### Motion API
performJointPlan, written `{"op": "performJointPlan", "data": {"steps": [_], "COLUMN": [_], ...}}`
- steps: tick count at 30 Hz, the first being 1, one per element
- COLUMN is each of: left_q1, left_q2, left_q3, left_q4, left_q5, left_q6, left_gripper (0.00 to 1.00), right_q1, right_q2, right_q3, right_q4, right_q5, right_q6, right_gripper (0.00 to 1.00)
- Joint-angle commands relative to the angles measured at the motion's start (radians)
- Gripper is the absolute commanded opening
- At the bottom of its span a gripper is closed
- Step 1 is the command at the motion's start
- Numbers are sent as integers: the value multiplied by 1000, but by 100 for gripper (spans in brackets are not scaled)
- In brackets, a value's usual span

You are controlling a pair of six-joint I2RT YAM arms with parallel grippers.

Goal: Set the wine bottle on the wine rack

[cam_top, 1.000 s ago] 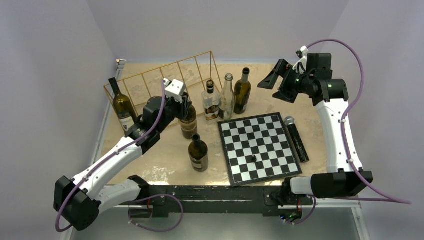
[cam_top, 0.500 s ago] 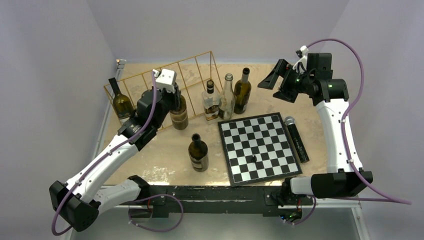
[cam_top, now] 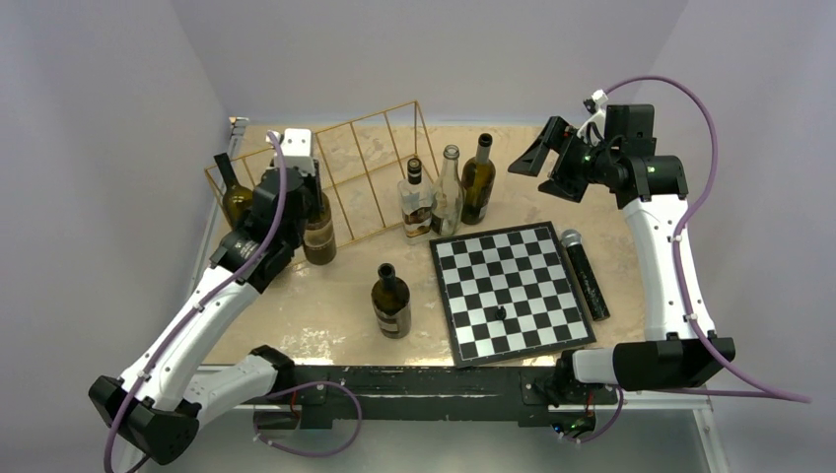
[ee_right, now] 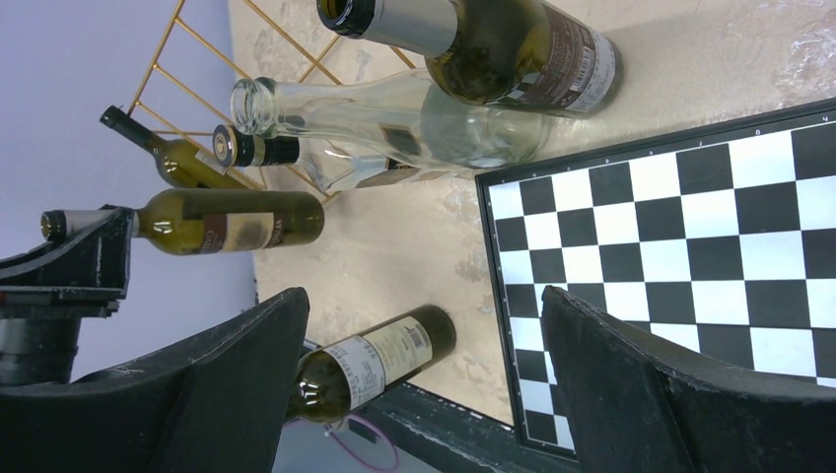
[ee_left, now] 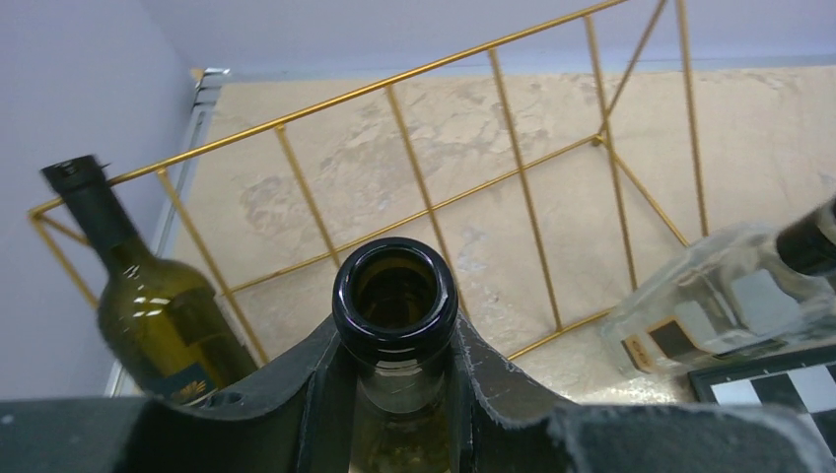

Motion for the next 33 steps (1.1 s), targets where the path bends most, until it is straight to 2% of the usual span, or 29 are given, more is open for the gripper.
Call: {"op": "performJointPlan", "data": {"steps": [1,5,14,33], "left_q1": [82,144,211,378], "left_q2": [-15,-6,73,226], "left_q3": [133,141,218,311], "left_q4": [-66,-120,-223,-248], "left_q5": [-53,-32,-35,88], "left_q6": [-85,-127,-206,-227], "left_gripper": [0,0,0,0], "right_q1": [-5,-5,-6,-6], "right_q2": [-12,-10,-19,-62], "right_q3": [32,25,17,-39], "right_q4": [12,13,17,36], "right_q5": [3,-1,3,28], "right_q6": [-17,-17,-17,-9], "right_gripper": [93,93,93,92]}}
